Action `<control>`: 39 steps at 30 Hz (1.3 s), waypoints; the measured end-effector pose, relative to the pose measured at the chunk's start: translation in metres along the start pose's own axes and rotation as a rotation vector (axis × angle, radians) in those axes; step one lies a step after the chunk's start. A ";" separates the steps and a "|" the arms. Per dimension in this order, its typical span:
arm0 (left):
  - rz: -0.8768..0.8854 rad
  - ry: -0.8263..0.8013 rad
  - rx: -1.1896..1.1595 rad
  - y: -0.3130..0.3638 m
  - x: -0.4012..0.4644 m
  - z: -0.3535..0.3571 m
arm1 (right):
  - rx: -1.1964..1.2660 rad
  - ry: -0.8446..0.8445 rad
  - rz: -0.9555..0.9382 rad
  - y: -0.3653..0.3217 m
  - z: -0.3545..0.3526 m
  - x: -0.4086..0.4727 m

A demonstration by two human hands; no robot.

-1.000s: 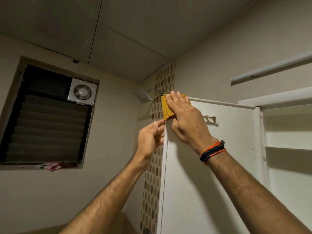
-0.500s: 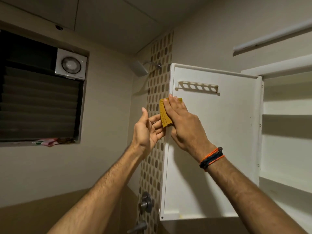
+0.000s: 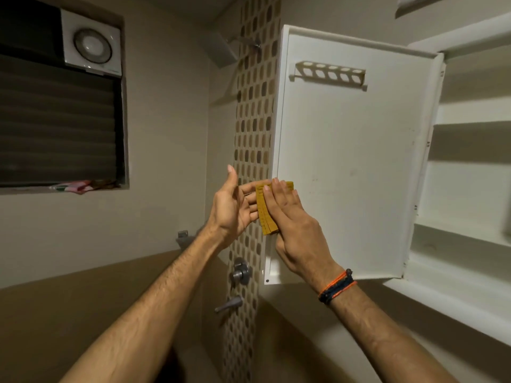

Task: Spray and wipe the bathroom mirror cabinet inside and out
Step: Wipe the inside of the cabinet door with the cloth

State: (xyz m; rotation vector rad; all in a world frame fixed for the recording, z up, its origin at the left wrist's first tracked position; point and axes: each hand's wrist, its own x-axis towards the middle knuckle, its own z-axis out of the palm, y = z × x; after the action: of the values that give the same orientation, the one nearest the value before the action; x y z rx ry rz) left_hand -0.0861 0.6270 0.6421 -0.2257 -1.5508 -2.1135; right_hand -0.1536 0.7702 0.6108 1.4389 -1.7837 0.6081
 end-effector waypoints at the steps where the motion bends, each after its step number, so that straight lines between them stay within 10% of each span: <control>1: -0.011 0.011 0.011 -0.005 -0.002 -0.003 | 0.000 -0.009 0.006 -0.001 0.004 -0.006; 30: -0.072 0.162 0.374 -0.100 -0.055 -0.034 | -0.181 -0.163 0.140 -0.043 0.077 -0.127; 39: 0.077 0.341 0.531 -0.109 -0.066 -0.019 | 0.310 -0.093 0.378 -0.050 0.079 -0.158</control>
State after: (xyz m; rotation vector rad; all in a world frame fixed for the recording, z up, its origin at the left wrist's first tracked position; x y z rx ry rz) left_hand -0.0793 0.6535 0.5156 0.2439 -1.7796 -1.5121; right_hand -0.1128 0.7937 0.4332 1.3500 -2.1274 1.0665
